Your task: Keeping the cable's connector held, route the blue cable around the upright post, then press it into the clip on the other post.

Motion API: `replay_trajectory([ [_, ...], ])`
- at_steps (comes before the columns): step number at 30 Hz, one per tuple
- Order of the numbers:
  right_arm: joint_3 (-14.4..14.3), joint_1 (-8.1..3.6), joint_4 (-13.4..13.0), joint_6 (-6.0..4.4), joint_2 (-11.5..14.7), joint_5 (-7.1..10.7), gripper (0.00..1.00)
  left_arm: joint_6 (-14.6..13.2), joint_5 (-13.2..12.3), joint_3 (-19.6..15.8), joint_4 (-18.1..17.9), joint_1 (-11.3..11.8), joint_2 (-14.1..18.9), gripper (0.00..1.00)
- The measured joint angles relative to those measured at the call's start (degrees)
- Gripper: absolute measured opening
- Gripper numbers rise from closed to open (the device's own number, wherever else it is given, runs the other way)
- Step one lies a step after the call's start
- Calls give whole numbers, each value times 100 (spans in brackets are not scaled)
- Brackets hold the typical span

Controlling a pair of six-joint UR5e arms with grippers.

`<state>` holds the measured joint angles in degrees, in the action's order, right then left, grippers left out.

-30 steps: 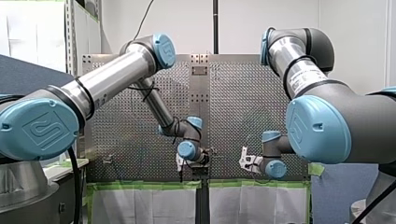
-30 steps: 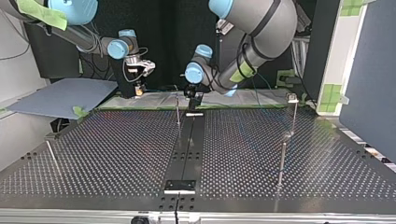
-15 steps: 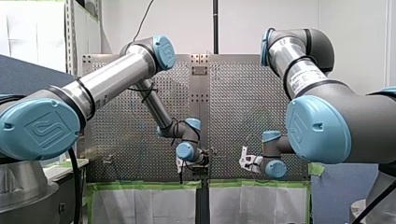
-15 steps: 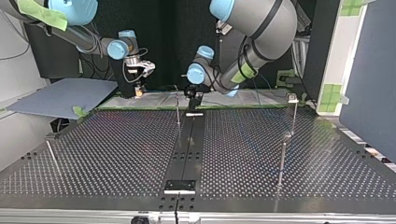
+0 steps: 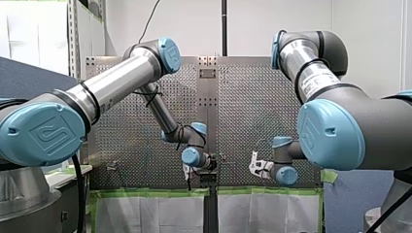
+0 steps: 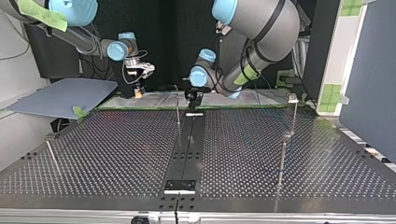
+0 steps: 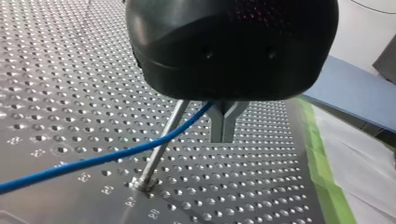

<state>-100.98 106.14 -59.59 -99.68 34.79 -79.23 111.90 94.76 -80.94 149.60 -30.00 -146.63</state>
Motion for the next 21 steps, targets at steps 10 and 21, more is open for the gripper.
replay_trajectory([
  [10, 147, -24, 80, 52, -107, 21, 0, 105, -48, 293, 150, 11, 0, 0],
  [21, 453, -91, 180, 23, -116, 38, 0, 115, -1, 351, 181, 75, -4, 0],
])
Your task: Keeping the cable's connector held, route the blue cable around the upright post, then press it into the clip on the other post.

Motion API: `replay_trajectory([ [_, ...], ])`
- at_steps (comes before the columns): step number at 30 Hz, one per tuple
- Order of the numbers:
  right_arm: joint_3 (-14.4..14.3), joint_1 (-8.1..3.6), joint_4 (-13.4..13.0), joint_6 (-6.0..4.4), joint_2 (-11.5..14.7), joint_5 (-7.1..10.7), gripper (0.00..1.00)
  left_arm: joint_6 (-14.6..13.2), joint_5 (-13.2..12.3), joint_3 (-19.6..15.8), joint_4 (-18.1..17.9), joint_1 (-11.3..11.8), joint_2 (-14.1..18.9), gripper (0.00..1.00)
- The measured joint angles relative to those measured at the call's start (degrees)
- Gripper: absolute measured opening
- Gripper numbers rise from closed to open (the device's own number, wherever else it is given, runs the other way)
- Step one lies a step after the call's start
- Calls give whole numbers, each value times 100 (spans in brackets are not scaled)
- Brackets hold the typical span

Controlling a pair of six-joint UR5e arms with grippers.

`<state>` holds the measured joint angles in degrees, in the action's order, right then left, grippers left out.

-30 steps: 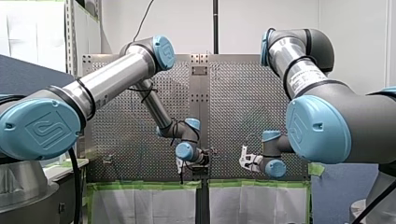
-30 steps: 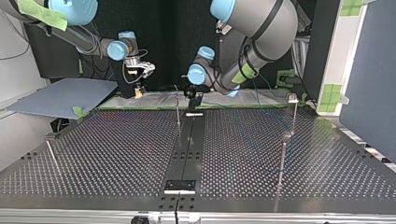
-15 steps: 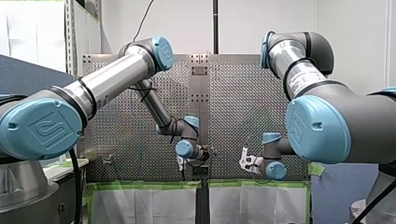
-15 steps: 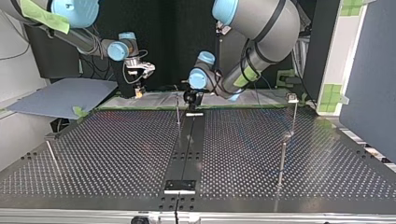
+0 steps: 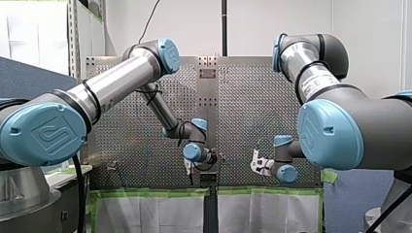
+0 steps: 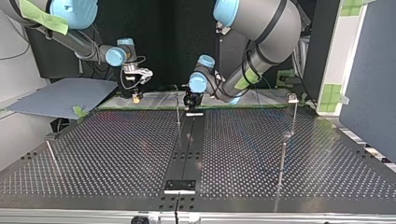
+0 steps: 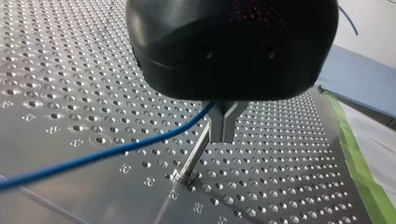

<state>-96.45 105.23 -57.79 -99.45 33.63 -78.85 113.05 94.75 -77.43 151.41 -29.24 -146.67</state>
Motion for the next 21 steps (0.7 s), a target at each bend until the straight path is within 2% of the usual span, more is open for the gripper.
replay_trajectory([
  [8, 184, -43, 104, 13, -6, 16, 0, -1, 5, 19, 33, 89, 3, 0],
  [14, 307, -87, 77, -11, -21, 131, 0, -36, 40, 34, 25, 159, 4, 0],
  [21, 455, -119, 150, -14, -26, 173, 0, -52, 109, 37, -110, 221, 4, 0],
])
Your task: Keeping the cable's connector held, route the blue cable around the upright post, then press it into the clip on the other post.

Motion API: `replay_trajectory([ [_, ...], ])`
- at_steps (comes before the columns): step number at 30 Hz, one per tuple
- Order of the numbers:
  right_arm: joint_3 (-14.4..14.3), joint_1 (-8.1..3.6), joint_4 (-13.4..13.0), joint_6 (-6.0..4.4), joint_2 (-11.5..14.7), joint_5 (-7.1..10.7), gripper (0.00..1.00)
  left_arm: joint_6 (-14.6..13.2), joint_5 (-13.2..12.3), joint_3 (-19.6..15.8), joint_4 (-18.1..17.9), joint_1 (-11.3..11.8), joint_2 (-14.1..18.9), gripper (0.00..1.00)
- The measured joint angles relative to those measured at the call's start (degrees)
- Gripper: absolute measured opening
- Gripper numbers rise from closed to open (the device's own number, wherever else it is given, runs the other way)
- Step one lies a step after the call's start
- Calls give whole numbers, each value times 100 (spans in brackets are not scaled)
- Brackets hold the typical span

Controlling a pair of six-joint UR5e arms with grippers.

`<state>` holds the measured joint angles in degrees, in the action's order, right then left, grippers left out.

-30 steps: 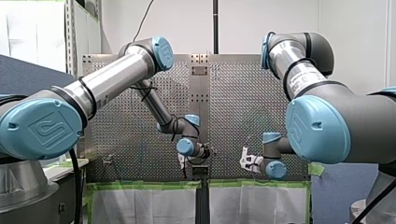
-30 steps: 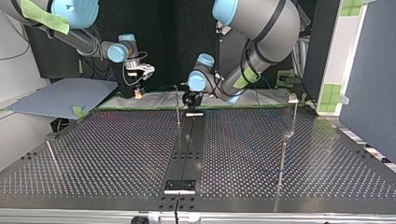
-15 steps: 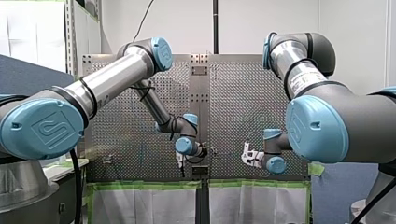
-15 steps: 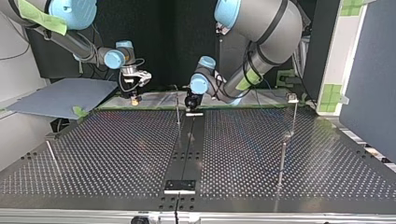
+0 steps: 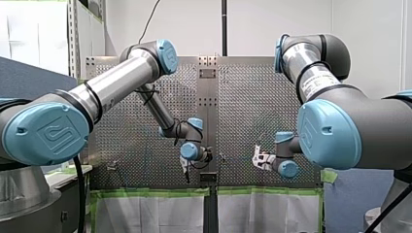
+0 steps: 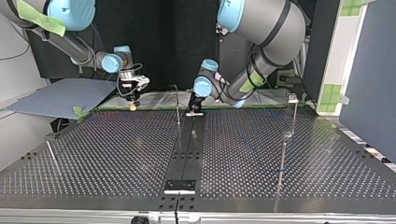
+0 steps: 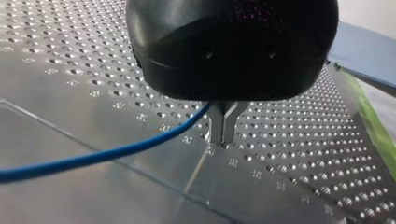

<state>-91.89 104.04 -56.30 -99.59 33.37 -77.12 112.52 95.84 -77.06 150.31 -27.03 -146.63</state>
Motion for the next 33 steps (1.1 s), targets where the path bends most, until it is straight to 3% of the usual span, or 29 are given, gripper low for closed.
replay_trajectory([
  [9, 93, -52, 84, -8, -9, 5, 0, -54, 145, 78, -15, 44, 0, 0],
  [12, 94, -64, 80, -8, -13, 8, 0, -61, 161, 85, -4, 45, 0, 9],
  [14, 95, -69, 77, -5, -16, 10, 0, -64, 168, 86, 22, 46, 0, 20],
  [15, 95, -70, 76, -4, -16, 12, 0, -67, 171, 86, 33, 46, 0, 20],
  [17, 96, -75, 77, -2, -21, 26, 0, -106, 172, 86, 55, 45, 0, 43],
  [18, 96, -77, 78, -2, -23, 34, 0, -137, 173, 87, 66, 45, 0, 43],
  [20, 96, -79, 82, -4, -25, 50, 0, -223, 173, 87, 93, 43, 0, 69],
  [21, 96, -79, 84, -4, -27, 55, 0, -267, 173, 88, 106, 42, 0, 69],
  [22, 96, -80, 87, -4, -31, 58, 0, -324, 169, 88, 119, 42, 2, 80],
  [23, 95, -80, 89, -4, -32, 61, 0, -362, 162, 88, 125, 43, 5, 100],
  [33, 98, -89, 126, 0, -43, 77, 0, -794, 225, 88, 413, 25, 7, 100],
])
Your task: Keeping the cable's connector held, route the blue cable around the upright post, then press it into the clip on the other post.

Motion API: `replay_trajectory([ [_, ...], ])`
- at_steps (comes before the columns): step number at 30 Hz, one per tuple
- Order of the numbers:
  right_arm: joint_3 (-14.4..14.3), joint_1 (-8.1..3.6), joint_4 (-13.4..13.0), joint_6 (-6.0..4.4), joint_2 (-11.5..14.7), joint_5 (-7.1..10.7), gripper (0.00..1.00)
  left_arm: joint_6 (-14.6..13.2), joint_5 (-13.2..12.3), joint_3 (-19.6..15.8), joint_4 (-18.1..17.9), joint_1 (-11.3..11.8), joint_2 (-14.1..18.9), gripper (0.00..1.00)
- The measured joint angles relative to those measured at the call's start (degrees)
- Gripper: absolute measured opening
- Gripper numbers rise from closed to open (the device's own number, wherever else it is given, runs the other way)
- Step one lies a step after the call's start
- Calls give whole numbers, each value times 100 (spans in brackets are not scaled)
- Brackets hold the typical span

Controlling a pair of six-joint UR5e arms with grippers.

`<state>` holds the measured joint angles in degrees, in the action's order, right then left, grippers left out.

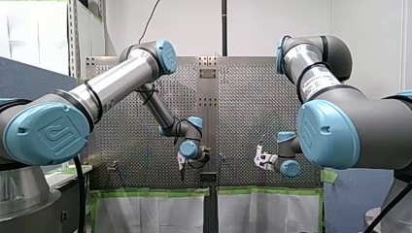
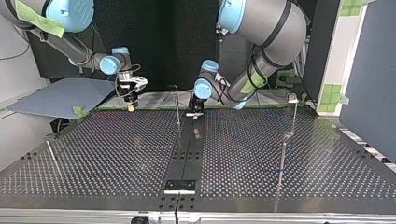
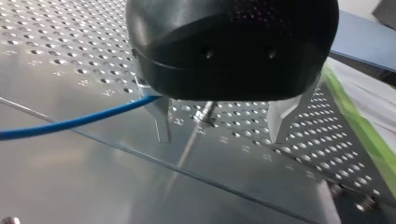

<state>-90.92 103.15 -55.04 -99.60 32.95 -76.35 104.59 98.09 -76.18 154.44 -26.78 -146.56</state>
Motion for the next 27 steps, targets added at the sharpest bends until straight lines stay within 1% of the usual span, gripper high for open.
replay_trajectory([
  [5, 0, -1, 1, 0, -6, 1, 0, -253, 119, 0, 251, -35, 1, 100],
  [11, -1, -5, 1, -22, -19, 50, 0, -592, 126, -1, 588, -159, 5, 100],
  [16, -1, -16, 21, -47, -26, 80, 0, -845, 82, 0, 712, -244, 51, 100],
  [21, -1, -25, 34, -87, -33, 84, 0, -906, 105, -14, 734, -319, 97, 100],
  [27, -2, -28, 36, -108, -44, 84, 0, -910, 136, -107, 742, -459, 289, 100],
])
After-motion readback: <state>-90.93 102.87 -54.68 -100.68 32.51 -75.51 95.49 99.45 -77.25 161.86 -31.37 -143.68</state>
